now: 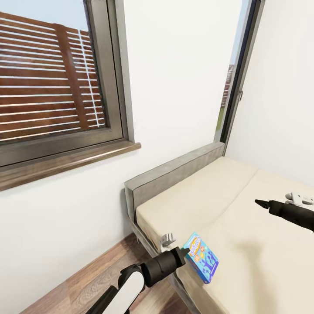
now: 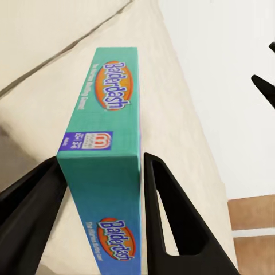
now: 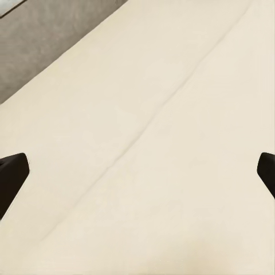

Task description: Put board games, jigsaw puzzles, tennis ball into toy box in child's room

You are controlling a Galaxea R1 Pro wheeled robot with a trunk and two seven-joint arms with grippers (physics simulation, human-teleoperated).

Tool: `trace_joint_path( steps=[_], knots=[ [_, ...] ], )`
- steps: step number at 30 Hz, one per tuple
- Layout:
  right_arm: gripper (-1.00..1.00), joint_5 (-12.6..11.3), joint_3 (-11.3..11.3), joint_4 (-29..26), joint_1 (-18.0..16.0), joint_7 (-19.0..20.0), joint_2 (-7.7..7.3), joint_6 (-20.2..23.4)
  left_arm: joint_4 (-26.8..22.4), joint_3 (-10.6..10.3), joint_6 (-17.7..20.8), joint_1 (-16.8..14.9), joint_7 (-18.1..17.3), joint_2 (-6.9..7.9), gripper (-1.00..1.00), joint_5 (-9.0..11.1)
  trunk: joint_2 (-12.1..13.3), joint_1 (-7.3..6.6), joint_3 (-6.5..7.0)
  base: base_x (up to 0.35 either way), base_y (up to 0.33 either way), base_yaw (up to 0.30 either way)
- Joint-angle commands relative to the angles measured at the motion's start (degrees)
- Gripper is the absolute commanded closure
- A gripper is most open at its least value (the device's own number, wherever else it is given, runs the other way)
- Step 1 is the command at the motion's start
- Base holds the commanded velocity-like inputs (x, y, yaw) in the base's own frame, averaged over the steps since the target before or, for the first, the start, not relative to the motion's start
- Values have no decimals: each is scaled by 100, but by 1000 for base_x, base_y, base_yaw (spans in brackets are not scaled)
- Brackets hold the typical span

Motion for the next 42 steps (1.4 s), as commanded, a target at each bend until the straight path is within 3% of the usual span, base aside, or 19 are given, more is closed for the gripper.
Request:
trace_joint_path(
  steps=[1,7,12,42],
  knots=[
    [-100,-11,109,-7,-4,3,26,33,-10,107,23,10,-244,74,100,37,39,-24,13,0,0,-117],
    [-100,-10,156,-12,-4,3,64,33,29,214,25,23,-707,142,100,85,280,-155,121,0,0,-186],
    [-100,-10,163,-15,-4,3,78,33,44,234,25,26,-804,165,100,94,480,-265,210,0,0,-259],
    [-100,-10,160,-191,7,3,88,33,63,248,20,28,-866,184,100,92,1684,-924,749,0,0,-280]
  ],
)
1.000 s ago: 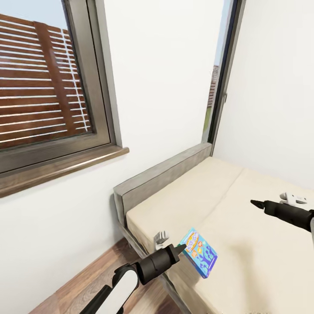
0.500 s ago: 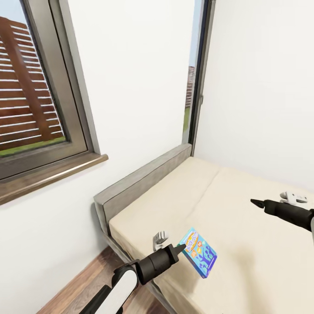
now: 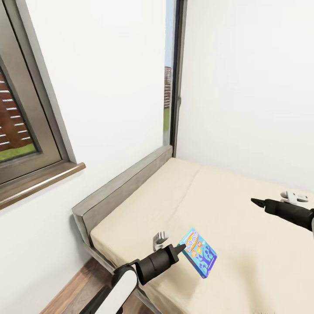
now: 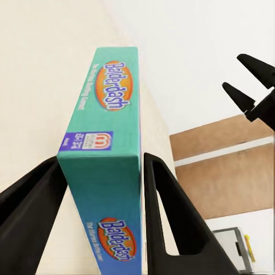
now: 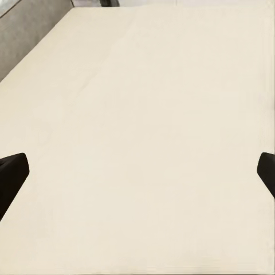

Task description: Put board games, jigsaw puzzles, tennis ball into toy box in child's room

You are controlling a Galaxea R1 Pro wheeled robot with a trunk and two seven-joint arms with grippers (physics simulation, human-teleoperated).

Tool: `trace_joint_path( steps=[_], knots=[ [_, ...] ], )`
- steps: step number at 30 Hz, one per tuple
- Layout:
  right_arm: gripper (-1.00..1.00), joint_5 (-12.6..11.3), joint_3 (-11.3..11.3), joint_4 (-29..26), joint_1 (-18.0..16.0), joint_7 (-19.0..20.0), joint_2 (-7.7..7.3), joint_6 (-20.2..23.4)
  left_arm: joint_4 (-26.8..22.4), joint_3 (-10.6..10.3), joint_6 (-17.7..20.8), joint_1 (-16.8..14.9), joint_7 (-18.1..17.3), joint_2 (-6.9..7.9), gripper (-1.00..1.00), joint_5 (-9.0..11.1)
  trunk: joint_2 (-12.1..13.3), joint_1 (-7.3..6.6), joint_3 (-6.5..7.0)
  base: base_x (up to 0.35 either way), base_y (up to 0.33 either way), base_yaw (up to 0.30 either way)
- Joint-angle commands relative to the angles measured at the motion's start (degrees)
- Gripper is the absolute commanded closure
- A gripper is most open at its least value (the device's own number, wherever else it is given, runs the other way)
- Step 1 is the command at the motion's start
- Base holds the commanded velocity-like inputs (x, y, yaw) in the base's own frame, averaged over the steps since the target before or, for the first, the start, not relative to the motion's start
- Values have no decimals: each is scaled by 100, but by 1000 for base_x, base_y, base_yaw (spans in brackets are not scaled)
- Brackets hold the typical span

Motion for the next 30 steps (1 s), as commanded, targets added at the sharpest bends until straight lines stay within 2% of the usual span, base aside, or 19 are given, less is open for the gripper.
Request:
trace_joint_path(
  steps=[1,10,20,30],
  knots=[
    [-100,-15,-6,-6,-2,4,0,33,0,3,29,-3,-6,0,100,47,39,-23,13,0,0,-282],
    [-100,-15,-6,-22,14,4,0,33,0,0,9,13,8,-1,100,44,400,-221,175,0,0,-240],
    [-100,-15,-6,-69,18,4,0,33,-8,3,-33,135,26,-6,100,11,400,-221,175,2,0,-59],
    [-100,-15,-6,-86,19,4,0,33,-9,-4,-67,159,75,-14,100,-33,400,-221,175,87,0,-8]
  ],
)
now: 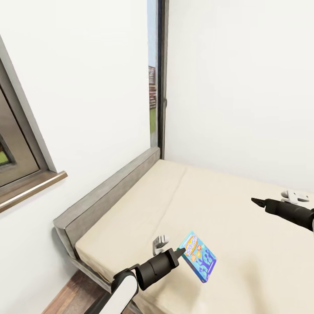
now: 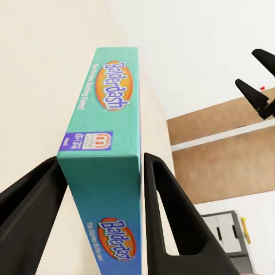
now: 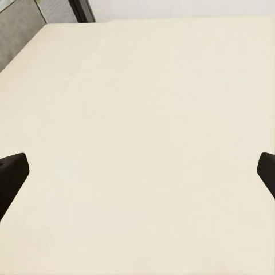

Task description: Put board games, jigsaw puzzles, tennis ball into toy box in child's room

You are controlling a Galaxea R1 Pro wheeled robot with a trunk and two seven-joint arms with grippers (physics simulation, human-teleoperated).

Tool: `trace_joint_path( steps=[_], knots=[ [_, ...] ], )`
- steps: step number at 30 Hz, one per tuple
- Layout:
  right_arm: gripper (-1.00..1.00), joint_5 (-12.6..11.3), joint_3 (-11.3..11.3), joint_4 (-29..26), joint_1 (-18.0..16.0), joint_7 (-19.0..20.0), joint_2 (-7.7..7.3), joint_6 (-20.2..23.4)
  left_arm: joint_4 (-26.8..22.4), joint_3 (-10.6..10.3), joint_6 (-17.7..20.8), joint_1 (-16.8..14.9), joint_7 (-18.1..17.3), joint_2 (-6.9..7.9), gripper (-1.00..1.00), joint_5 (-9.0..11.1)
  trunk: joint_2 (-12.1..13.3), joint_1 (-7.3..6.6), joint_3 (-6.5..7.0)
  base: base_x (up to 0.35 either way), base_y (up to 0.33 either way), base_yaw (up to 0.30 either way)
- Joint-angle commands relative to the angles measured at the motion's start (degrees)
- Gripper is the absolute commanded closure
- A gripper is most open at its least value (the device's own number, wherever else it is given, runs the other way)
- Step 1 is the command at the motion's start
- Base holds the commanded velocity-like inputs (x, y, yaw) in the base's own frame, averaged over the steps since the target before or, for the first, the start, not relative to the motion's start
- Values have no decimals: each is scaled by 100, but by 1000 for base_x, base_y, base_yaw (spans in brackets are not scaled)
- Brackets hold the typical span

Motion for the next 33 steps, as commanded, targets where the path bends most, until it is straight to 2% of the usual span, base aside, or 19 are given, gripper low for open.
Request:
trace_joint_path(
  steps=[1,14,21,33],
  knots=[
    [-100,-18,-6,-3,-5,4,-1,33,0,3,27,-2,-1,-1,100,44,-2,0,-5,40,0,-3],
    [-100,-18,-6,-6,1,4,-1,33,-34,10,25,1,8,4,100,96,-2,0,-5,16,0,-3],
    [-100,-18,-7,-6,3,4,-1,33,-56,15,35,2,-7,-2,100,117,-2,0,-5,2,0,-93],
    [-100,-22,-6,-6,4,4,-1,33,-100,19,48,-4,-86,13,100,127,479,-264,210,0,0,-257]
  ],
)
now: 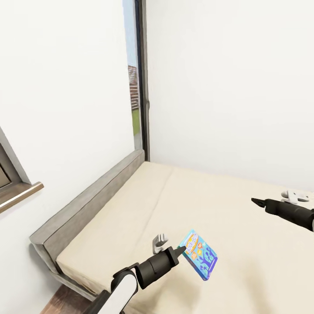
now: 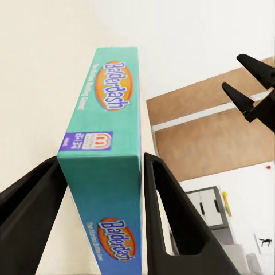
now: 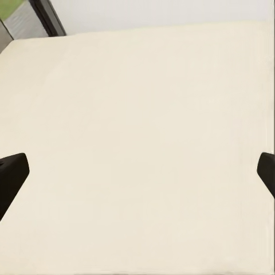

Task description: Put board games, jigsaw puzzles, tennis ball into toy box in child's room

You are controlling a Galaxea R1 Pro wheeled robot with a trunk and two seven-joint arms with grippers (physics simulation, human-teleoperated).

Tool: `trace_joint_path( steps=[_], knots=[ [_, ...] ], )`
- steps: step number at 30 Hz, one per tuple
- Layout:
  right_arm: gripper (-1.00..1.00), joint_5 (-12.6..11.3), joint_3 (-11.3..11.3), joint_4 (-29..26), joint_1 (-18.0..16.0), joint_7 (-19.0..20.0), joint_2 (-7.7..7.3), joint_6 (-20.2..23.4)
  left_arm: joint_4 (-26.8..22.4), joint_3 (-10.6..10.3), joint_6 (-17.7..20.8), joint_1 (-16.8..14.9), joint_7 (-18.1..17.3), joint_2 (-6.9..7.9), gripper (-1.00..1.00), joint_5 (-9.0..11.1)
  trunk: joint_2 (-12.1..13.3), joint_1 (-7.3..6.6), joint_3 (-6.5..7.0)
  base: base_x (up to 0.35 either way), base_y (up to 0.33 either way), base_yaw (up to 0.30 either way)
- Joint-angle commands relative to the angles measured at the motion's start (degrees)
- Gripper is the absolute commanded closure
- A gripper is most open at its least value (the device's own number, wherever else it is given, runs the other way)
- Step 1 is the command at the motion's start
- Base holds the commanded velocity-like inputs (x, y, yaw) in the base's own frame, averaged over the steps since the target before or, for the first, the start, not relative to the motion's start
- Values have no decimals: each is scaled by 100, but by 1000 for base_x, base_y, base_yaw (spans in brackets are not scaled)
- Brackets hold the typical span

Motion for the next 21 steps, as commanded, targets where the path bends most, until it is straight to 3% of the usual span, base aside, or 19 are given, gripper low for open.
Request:
trace_joint_path(
  steps=[1,13,21],
  knots=[
    [-100,-17,-6,-3,-5,4,0,33,1,3,28,-2,-5,0,100,37,39,-23,13,0,0,-280],
    [-100,-20,-3,-26,21,4,0,33,20,8,27,-6,0,7,100,14,520,-287,228,0,0,-282],
    [-100,-23,25,-41,93,7,0,33,39,200,28,1,-3,72,100,18,841,-462,372,0,0,-283]
  ],
)
